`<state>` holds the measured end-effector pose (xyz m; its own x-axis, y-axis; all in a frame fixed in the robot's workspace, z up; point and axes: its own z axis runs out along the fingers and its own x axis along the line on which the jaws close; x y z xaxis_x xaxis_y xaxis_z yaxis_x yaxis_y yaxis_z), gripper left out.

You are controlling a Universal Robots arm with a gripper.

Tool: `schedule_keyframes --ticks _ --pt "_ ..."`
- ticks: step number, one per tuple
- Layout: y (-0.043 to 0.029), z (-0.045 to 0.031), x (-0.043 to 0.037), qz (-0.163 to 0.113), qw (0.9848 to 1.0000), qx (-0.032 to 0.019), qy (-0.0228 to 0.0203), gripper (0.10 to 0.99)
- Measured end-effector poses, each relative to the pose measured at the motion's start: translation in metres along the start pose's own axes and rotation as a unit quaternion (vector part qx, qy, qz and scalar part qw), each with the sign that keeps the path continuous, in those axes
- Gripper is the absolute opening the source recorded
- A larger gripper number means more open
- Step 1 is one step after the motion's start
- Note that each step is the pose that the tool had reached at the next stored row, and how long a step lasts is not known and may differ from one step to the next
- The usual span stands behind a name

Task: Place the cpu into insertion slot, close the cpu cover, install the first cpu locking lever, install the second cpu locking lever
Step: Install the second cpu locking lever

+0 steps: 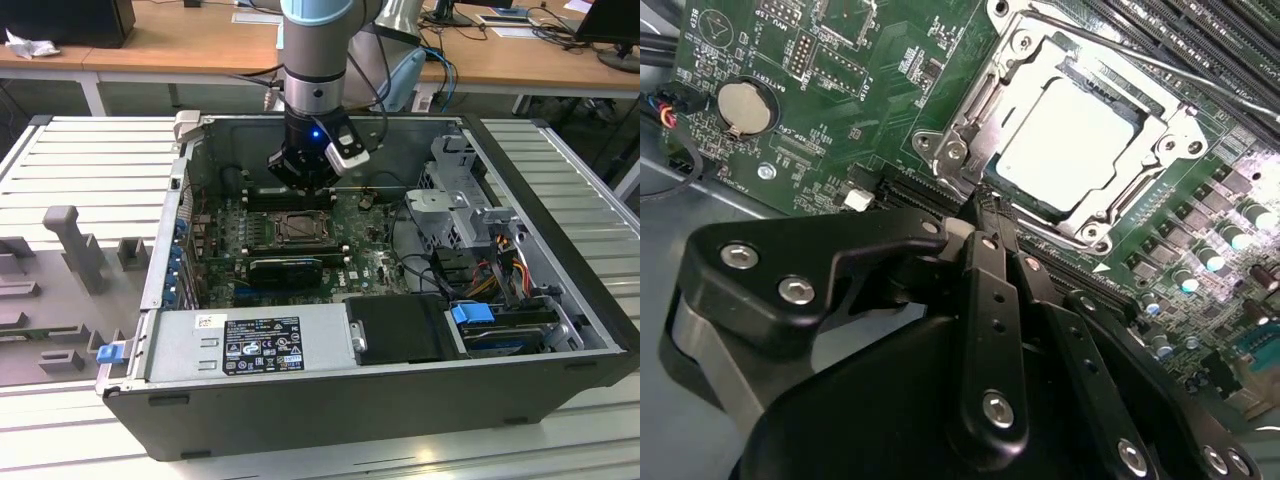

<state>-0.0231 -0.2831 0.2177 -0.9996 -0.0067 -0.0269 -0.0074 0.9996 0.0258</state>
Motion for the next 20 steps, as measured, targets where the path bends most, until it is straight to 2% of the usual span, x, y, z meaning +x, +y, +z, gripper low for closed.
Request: schedule_keyframes --ticks 3,13,17,20 --pt "0.0001 -0.0084 -0.0003 0.000 1.0000 -0.0001 -0.0001 0.106" --pt "-0.0117 -0.0087 -0.0002 0.000 1.0000 -0.0001 -0.0001 0.106" --pt "-0.0138 -0.0193 -0.0005 0.000 1.0000 -0.0001 -0.0001 0.106" --pt "-0.0158 -0.0202 -0.0005 0.000 1.0000 -0.0002 -0.0001 0.106"
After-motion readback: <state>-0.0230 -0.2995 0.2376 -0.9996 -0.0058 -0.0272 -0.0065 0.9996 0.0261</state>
